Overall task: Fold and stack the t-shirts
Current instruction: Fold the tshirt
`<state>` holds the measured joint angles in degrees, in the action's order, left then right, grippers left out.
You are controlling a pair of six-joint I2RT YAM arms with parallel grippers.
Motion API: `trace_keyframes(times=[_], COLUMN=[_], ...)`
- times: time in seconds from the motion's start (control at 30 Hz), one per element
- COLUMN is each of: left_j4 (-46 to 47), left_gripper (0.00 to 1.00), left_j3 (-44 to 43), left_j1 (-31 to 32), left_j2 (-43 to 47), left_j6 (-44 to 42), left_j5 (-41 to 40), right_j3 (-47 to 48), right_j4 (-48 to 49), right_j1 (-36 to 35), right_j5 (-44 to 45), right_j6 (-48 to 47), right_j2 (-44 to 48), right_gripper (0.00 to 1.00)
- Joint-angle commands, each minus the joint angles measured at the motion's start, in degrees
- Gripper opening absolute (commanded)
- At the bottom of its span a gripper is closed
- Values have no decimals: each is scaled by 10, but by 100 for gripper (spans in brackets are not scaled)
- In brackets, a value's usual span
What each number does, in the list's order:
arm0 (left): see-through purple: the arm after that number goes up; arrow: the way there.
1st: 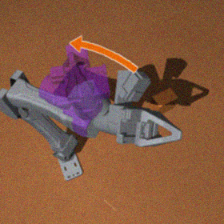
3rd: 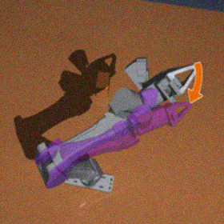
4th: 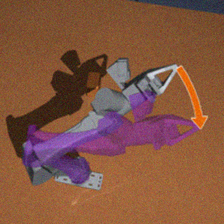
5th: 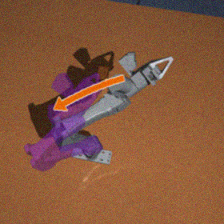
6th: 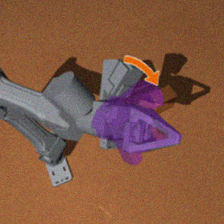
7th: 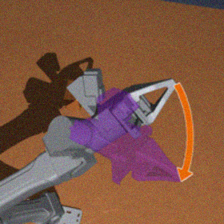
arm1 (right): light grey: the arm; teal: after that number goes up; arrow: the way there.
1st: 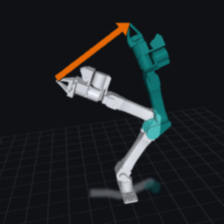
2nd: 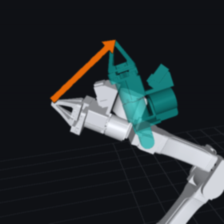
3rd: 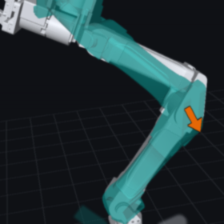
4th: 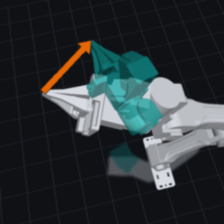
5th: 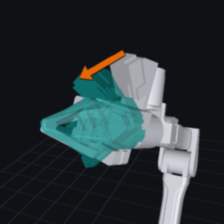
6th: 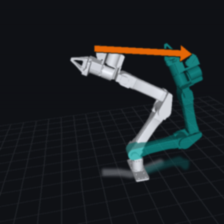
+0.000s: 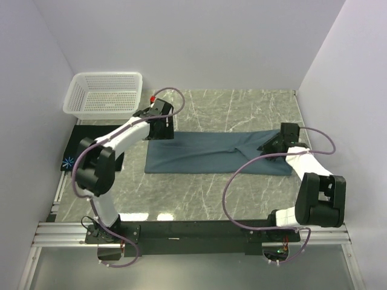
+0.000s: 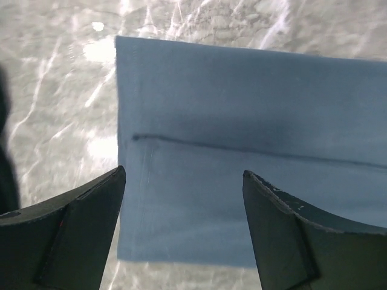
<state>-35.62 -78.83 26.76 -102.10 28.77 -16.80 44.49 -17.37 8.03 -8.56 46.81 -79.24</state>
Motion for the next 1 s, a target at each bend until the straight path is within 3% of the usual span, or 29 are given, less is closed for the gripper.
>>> trace_keyframes(times=[0.0, 0.23, 0.47, 0.67, 0.97], left_j4=[20, 11, -16, -37, -21], left_gripper=[84, 82, 77, 71, 69], left_j3=[-40, -127, -131, -63, 103], left_j1=[-1, -1, -3, -5, -4], left_j2=[-41, -154, -202, -192, -86], left_j6=[-35, -31, -14, 21, 110], left_j5=[5, -27, -25, 11, 167], right_j3=[-9, 5, 81, 155, 395], right_j4=[0, 8, -46, -68, -178], right_j1=[-30, -44, -51, -51, -64], right_j5=[17, 17, 28, 8, 31], right_j6=[41, 43, -6, -44, -134], right_j2=[-6, -81, -171, -241, -373], right_gripper=[37, 37, 36, 36, 35])
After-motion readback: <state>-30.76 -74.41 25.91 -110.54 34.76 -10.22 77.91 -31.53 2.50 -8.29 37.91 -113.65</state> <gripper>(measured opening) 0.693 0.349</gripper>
